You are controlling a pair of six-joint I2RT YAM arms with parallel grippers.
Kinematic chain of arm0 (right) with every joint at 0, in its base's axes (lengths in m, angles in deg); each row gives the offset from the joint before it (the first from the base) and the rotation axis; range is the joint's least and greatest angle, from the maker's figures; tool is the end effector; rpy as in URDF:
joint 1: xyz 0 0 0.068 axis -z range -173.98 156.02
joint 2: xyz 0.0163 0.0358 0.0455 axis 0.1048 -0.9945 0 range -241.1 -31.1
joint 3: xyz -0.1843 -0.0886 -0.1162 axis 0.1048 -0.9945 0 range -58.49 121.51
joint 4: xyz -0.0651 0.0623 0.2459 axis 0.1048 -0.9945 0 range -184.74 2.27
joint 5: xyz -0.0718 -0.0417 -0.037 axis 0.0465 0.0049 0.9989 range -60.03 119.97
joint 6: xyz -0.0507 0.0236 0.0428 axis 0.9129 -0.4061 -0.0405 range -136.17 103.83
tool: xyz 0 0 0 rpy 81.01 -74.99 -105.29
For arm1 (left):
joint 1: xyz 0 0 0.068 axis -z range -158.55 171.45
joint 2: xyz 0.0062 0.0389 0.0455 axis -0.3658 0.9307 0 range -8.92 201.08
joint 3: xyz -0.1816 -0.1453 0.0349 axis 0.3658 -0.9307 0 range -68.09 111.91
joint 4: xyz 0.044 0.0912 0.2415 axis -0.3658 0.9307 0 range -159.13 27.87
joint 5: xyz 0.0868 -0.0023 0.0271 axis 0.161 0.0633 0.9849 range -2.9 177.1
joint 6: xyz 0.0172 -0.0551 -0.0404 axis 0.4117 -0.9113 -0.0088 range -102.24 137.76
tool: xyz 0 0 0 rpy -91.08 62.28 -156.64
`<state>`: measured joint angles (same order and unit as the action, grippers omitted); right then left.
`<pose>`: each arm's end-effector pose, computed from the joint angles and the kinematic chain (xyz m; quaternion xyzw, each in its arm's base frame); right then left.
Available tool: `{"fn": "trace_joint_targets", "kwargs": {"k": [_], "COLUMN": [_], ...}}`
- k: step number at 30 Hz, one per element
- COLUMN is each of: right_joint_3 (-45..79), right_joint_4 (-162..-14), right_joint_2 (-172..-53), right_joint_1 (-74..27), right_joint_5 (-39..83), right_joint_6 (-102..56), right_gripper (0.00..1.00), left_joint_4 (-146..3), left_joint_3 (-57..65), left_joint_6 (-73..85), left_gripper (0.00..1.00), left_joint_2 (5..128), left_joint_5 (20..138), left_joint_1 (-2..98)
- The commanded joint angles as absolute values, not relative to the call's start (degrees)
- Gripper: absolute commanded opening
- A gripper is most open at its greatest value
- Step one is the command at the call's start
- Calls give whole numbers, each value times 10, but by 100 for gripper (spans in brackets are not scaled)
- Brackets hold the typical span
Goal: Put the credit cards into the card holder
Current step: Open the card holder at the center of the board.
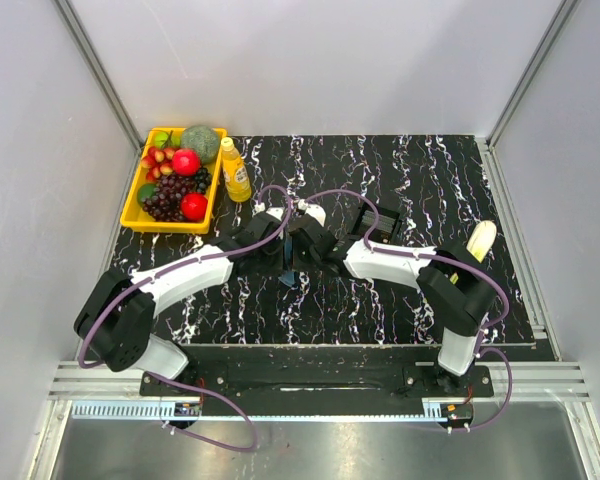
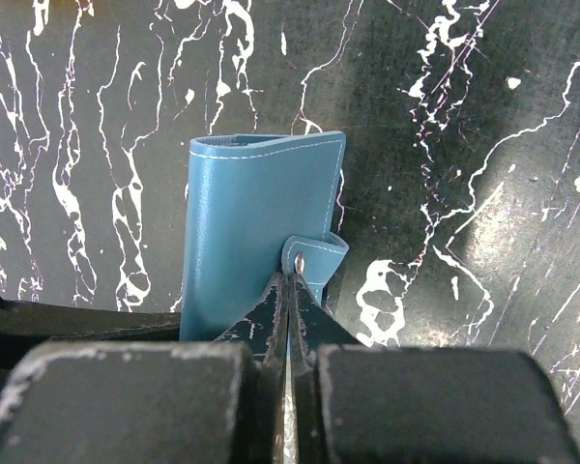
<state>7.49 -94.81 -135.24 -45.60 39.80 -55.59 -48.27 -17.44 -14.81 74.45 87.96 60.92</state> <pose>0.2543 0.3050 0.1343 -0.0654 0.9195 0.2151 0.3223 0.2408 -0.1971 0.1487 0.0547 0.9483 -0.1780 0.2569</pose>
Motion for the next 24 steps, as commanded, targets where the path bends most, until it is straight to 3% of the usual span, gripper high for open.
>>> {"fn": "trace_joint_targets", "kwargs": {"k": [1,20,22,23,24], "right_joint_3": [86,-3,-14,-17,-19], "right_joint_4": [-926,-943,-939,-935,-934], "right_joint_2": [-1365,-1313,-1303,-1300,-1296], "right_joint_1": [-443,-397,-397,-397,-397], "right_joint_5": [462,446,441,439,433], "right_joint_6": [-550,-586,-586,-581,-576], "right_gripper": [0,0,0,0,0], "left_joint_4": [-506,-509,-499,-496,-493], "left_joint_3": [-162,-218,-213,-210,-209], "left_joint_6": [-148,-170,-172,-173,-175], "left_gripper": [0,1,45,50,69], "left_joint_2": [732,766,777,780,780], "left_joint_5": [830,906,922,924,926], "left_joint_1": [629,627,622,616,611]}}
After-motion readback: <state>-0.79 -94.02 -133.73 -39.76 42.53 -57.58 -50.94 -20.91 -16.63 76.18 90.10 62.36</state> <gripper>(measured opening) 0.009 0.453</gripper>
